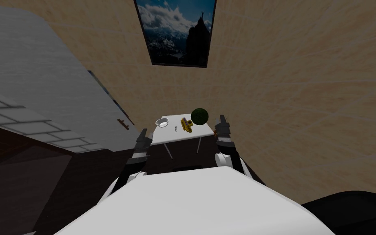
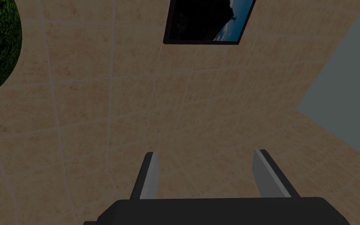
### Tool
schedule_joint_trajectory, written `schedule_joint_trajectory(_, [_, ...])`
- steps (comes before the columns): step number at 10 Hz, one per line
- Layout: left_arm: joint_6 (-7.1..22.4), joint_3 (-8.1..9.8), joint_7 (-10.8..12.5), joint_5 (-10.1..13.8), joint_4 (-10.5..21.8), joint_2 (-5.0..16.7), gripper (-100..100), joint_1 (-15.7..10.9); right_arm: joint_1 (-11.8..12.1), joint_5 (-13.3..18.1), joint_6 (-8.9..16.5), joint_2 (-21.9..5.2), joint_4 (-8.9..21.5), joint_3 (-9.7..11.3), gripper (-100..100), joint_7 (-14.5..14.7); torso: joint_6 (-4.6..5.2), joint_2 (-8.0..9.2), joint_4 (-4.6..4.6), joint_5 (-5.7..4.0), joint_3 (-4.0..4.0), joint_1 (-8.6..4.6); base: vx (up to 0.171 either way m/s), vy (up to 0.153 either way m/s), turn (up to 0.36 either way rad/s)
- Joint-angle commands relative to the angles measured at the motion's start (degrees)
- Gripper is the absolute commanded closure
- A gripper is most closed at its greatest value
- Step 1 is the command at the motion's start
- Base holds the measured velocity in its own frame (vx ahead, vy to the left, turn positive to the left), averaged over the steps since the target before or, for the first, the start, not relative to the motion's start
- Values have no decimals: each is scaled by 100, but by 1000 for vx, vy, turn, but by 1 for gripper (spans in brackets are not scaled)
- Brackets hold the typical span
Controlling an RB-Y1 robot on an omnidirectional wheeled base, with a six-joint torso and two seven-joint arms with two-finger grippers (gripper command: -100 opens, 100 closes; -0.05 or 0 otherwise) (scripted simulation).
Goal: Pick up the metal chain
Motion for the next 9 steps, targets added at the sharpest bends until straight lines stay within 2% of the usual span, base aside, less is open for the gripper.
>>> schedule_joint_trajectory(1, [286, 157, -149, 286, 190, 286, -100, 44, 0, 0, 0, 0, 0, 0, 0, 0, 0, 0, 0, 0, 0, 0, 4, -36, -246])
schedule_joint_trajectory(2, [436, 259, -262, 459, 315, 463, -100, 82, 0, 0, 0, 0, 0, 0, 0, 0, 1, -2, 0, 0, -1, 0, 7, -55, -312])
schedule_joint_trajectory(3, [492, 259, -262, 554, 315, 517, -100, 82, 0, 0, 0, 0, 0, 0, 0, 0, 1, -2, -1, -1, -2, -6, 1, -37, -87])
schedule_joint_trajectory(4, [668, 370, -383, 776, 448, 729, -100, 121, 1, 0, 0, 0, 0, 0, 0, 0, -3, 0, 0, -1, 0, -3, -1, -37, -163])
schedule_joint_trajectory(5, [707, 370, -383, 794, 448, 729, -100, 121, 0, 0, 0, 0, 0, 0, 0, 0, 0, 0, 0, 0, 0, -2, 3, -28, -101])
schedule_joint_trajectory(7, [1078, 612, -639, 1206, 733, 1141, -100, 203, 0, 0, 0, 0, 0, 0, 0, 0, 1, -3, 0, 0, -1, -1, 10, -46, -280])
schedule_joint_trajectory(8, [1177, 612, -639, 1309, 733, 1172, -100, 203, 0, 0, 0, 0, 0, 0, 0, 0, 0, -3, -1, -1, -2, -6, 9, -38, -71])
schedule_joint_trajectory(9, [1177, 612, -639, 1309, 733, 1172, -100, 203, 1, 0, 0, 0, 0, -1, 0, 0, -4, -3, 0, -1, -1, -3, 6, -13, 32])
